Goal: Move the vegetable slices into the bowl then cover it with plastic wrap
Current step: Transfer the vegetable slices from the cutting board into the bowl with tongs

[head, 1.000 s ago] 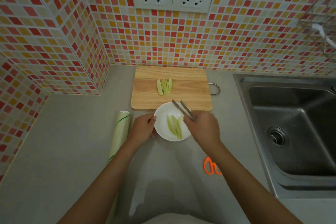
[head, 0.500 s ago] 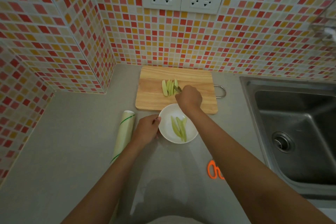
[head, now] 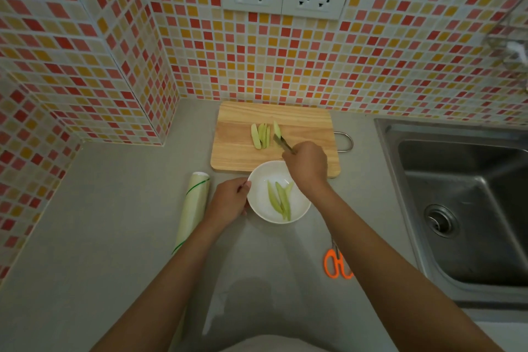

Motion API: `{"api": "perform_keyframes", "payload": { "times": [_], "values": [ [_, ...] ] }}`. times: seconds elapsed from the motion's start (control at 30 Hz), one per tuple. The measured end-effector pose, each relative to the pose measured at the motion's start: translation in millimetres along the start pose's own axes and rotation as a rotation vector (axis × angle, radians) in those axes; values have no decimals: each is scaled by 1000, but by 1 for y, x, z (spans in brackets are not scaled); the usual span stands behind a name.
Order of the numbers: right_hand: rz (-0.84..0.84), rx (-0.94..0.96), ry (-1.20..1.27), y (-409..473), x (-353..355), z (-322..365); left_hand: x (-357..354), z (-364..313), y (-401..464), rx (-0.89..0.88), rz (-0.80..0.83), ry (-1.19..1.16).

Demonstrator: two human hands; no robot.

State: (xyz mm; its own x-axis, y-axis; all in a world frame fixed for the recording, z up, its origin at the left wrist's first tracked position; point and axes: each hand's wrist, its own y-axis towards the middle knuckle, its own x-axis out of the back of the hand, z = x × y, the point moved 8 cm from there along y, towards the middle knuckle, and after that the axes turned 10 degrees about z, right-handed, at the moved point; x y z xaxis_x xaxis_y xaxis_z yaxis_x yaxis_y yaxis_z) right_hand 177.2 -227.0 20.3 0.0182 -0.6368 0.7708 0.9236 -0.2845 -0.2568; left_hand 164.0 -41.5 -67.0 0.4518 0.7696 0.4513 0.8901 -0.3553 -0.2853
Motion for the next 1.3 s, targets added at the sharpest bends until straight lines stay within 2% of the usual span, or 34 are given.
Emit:
{"api": "perform_keyframes", "payload": {
  "times": [0.13, 0.33, 0.43, 0.63, 0.87, 1.03, 1.3],
  "values": [
    [14, 78, 72, -67, 7, -22, 0, -1, 0, 2, 3, -17],
    [169, -18, -143, -105, -23, -54, 0, 0, 1, 11, -2, 6],
    [125, -33, -188, -98, -15, -47, 0, -1, 1, 18, 0, -1],
    [-16, 8, -48, -47, 9, -7, 1, -2, -2, 23, 4, -15],
    [103, -11, -161, 20, -32, 24, 1, -7, -5, 12, 12, -7],
    [68, -63, -115, 32, -31, 10, 1, -8, -5, 8, 11, -7],
    [87, -14, -172, 35, -31, 5, 1, -4, -2, 13, 3, -1]
  ]
}}
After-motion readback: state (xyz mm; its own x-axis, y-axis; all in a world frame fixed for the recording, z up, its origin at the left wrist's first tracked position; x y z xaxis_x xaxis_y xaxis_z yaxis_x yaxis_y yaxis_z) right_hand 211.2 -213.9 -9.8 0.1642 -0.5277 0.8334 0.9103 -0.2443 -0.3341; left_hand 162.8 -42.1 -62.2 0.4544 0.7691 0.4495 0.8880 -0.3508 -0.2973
